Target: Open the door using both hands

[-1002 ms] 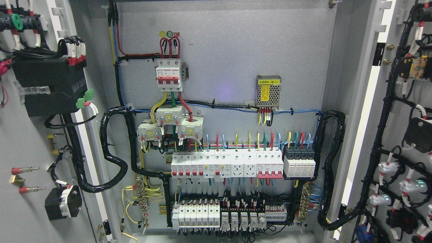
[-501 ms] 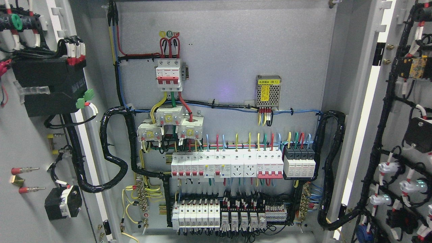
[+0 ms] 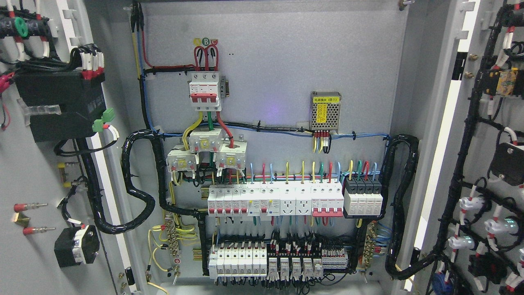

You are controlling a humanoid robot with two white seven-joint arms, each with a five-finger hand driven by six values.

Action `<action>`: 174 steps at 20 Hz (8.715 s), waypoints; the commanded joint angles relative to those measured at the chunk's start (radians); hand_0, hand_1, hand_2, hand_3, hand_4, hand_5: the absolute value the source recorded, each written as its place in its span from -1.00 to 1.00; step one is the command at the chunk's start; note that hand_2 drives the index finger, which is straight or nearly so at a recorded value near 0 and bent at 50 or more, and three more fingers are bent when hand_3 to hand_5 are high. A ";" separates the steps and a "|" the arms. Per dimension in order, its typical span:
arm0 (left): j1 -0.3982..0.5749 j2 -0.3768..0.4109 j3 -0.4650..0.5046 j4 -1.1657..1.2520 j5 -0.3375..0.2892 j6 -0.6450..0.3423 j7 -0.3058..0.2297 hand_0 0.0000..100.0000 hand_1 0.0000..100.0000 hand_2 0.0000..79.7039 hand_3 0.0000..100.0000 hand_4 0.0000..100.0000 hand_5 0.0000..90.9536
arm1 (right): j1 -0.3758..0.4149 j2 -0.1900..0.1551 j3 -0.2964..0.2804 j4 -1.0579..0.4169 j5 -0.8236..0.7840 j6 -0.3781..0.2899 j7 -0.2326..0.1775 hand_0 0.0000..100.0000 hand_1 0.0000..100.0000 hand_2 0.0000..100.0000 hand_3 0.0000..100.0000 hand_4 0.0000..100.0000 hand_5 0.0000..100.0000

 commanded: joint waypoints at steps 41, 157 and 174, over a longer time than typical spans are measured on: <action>-0.192 0.059 0.153 -0.182 0.236 -0.383 0.044 -1.00 -1.00 -1.00 -1.00 -0.94 -1.00 | 0.200 -0.213 -0.351 -0.064 -0.191 -0.076 0.006 -0.79 -1.00 -1.00 -1.00 -1.00 -1.00; -0.509 0.257 0.610 0.430 0.511 0.078 0.042 -1.00 -1.00 -1.00 -1.00 -0.94 -1.00 | 0.341 -0.229 -0.597 0.079 -0.391 -0.098 0.009 -0.79 -1.00 -1.00 -1.00 -1.00 -1.00; -0.525 0.255 0.608 0.445 0.509 0.081 0.042 -1.00 -1.00 -1.00 -1.00 -0.94 -1.00 | 0.369 -0.231 -0.600 0.053 -0.395 -0.153 0.011 -0.79 -1.00 -1.00 -1.00 -1.00 -1.00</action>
